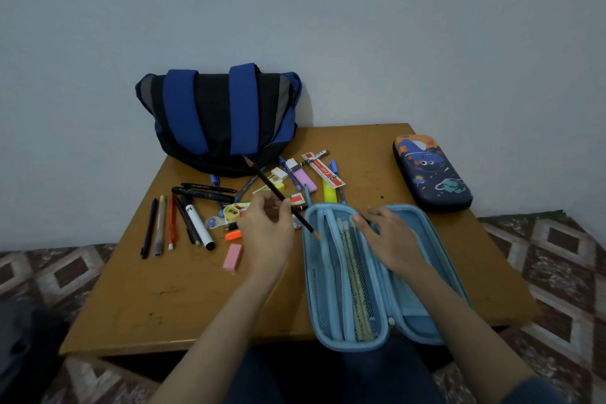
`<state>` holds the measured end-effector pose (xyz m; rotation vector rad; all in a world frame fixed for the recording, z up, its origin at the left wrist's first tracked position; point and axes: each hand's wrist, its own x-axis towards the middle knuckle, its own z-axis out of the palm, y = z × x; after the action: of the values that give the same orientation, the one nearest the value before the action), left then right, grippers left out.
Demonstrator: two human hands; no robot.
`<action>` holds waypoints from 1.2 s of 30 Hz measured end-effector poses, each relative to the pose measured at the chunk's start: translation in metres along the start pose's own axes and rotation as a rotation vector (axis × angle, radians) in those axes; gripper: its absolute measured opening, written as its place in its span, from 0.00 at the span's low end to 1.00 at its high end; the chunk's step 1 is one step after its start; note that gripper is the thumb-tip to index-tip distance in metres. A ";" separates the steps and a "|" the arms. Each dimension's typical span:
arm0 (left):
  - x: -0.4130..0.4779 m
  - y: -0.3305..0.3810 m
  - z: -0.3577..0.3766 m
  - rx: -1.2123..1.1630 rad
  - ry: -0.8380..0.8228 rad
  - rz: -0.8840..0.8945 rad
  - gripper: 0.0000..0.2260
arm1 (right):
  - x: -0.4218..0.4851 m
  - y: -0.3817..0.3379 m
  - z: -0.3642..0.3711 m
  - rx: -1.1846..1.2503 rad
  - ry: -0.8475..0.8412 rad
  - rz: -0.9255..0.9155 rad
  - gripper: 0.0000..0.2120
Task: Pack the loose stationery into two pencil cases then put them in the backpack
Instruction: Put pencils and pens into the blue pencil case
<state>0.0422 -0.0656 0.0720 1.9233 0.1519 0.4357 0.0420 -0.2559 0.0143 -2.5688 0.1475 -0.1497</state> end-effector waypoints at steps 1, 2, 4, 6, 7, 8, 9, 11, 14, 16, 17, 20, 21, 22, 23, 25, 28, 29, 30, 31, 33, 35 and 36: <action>-0.003 -0.002 0.002 0.026 -0.045 -0.035 0.03 | 0.000 0.000 0.000 0.012 0.001 0.001 0.26; -0.006 -0.005 0.006 0.048 -0.092 -0.069 0.03 | 0.000 0.000 0.000 0.019 0.001 0.001 0.25; -0.012 -0.008 0.011 0.074 -0.165 -0.141 0.04 | 0.000 0.001 -0.001 0.026 0.002 -0.003 0.25; -0.018 -0.013 0.017 0.032 -0.227 -0.247 0.05 | 0.000 0.001 -0.001 0.023 -0.002 -0.009 0.25; -0.020 -0.014 0.020 -0.018 -0.263 -0.315 0.06 | 0.000 0.002 -0.001 0.018 -0.005 -0.011 0.25; -0.023 -0.014 0.022 -0.073 -0.296 -0.384 0.07 | 0.000 0.002 -0.001 0.014 -0.008 -0.011 0.25; -0.025 -0.014 0.023 -0.113 -0.330 -0.449 0.09 | 0.000 0.002 -0.001 0.010 -0.009 -0.013 0.26; -0.027 -0.012 0.024 -0.149 -0.412 -0.541 0.11 | 0.001 0.002 -0.001 -0.007 -0.009 -0.021 0.26; -0.032 -0.008 0.028 -0.078 -0.576 -0.567 0.09 | 0.001 0.002 0.000 -0.042 -0.015 -0.028 0.26; -0.035 -0.007 0.030 0.021 -0.634 -0.523 0.07 | 0.001 0.002 0.000 -0.051 -0.018 -0.029 0.27; -0.036 -0.008 0.031 0.052 -0.638 -0.505 0.07 | 0.001 0.002 0.000 -0.051 -0.018 -0.031 0.27; -0.036 -0.010 0.032 0.115 -0.655 -0.455 0.12 | 0.000 0.002 -0.001 -0.047 -0.025 -0.028 0.27; -0.037 -0.010 0.031 0.146 -0.679 -0.427 0.12 | 0.000 0.002 -0.001 -0.046 -0.027 -0.025 0.27; -0.038 -0.009 0.031 0.187 -0.713 -0.391 0.13 | 0.001 0.002 -0.001 -0.048 -0.030 -0.024 0.27; -0.040 -0.008 0.030 0.238 -0.748 -0.350 0.12 | 0.001 0.002 -0.001 -0.052 -0.031 -0.025 0.27; -0.044 -0.008 0.030 0.319 -0.778 -0.266 0.11 | 0.001 0.002 -0.001 -0.056 -0.032 -0.025 0.28; -0.048 -0.010 0.032 0.355 -0.718 -0.132 0.12 | 0.001 0.002 0.000 -0.055 -0.032 -0.023 0.28; -0.050 -0.011 0.032 0.342 -0.688 -0.101 0.12 | 0.001 0.002 0.001 -0.054 -0.031 -0.024 0.28; -0.052 -0.012 0.031 0.318 -0.660 -0.081 0.13 | 0.001 0.003 0.001 -0.053 -0.029 -0.023 0.28; -0.054 -0.014 0.031 0.291 -0.634 -0.074 0.14 | 0.000 0.003 0.001 -0.051 -0.029 -0.024 0.28; -0.056 -0.018 0.029 0.236 -0.594 -0.096 0.13 | 0.000 0.003 0.000 -0.051 -0.029 -0.028 0.28; -0.057 -0.023 0.027 0.191 -0.569 -0.121 0.12 | 0.000 0.003 0.000 -0.054 -0.026 -0.031 0.28; -0.057 -0.025 0.027 0.176 -0.567 -0.124 0.11 | 0.000 0.002 0.001 -0.054 -0.023 -0.031 0.28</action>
<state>0.0021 -0.0968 0.0276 2.1202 -0.0647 -0.2194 0.0421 -0.2575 0.0123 -2.6269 0.1040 -0.1289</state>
